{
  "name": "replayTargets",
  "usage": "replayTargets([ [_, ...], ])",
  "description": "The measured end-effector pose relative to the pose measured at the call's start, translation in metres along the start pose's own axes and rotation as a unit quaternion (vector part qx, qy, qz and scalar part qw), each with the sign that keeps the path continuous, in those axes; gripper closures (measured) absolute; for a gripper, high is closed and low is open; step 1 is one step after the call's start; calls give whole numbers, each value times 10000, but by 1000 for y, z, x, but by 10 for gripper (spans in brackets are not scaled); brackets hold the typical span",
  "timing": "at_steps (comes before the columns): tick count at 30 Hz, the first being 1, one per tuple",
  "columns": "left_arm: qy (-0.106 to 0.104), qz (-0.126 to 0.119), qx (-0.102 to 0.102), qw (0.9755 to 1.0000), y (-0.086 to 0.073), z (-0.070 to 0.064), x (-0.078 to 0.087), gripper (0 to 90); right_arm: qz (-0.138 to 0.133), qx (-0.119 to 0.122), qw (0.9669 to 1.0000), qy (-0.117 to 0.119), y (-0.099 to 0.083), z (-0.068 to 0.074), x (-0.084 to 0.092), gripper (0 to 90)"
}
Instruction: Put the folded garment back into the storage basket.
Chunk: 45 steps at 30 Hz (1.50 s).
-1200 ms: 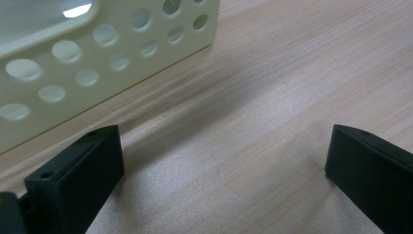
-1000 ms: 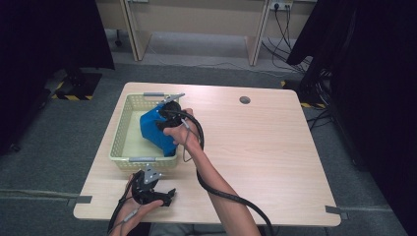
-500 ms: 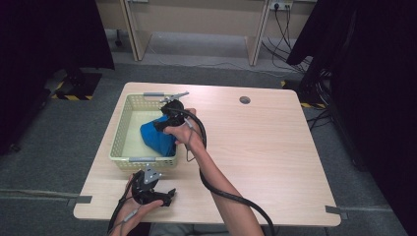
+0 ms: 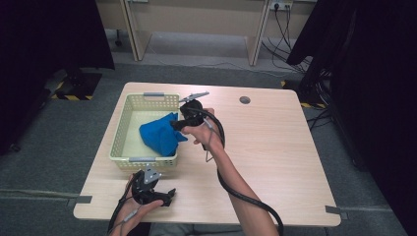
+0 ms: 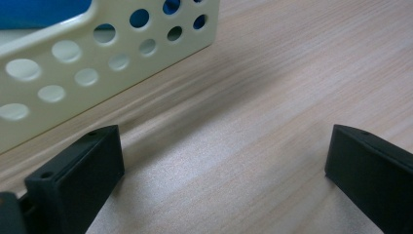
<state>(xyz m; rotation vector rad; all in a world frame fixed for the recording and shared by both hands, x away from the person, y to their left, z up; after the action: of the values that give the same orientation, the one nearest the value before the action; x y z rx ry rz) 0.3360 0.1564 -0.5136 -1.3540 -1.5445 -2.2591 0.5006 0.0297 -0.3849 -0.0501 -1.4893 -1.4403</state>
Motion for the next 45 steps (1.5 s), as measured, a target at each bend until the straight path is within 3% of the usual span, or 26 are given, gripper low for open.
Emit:
replayTargets([
  [7,0,0,0,10000,0,0,0,0,37,-81,9999,-95,-18,-26,11,397],
  [14,-2,5,0,10000,0,0,0,0,25,-171,9997,-157,-31,-43,21,378],
  [32,-1,7,3,10000,0,0,0,0,-116,-20,9998,-138,-54,-58,44,214],
  [45,13,2,21,10000,0,0,0,0,-176,-42,9998,-106,-73,-72,47,146],
])
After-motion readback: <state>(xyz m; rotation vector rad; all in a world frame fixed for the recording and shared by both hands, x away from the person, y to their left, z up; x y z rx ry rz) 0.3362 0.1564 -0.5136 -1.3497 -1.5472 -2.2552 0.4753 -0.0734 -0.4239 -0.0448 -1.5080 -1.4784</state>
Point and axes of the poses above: each handheld gripper's, and its own axes: x roughly backward along the jaws, y roughly out of its top, z roughly to its left, the point moved 4 cm from there along -x, roughly forward along the jaws, and after that the axes turned 9 degrees about -x, right-handed, at the moved point
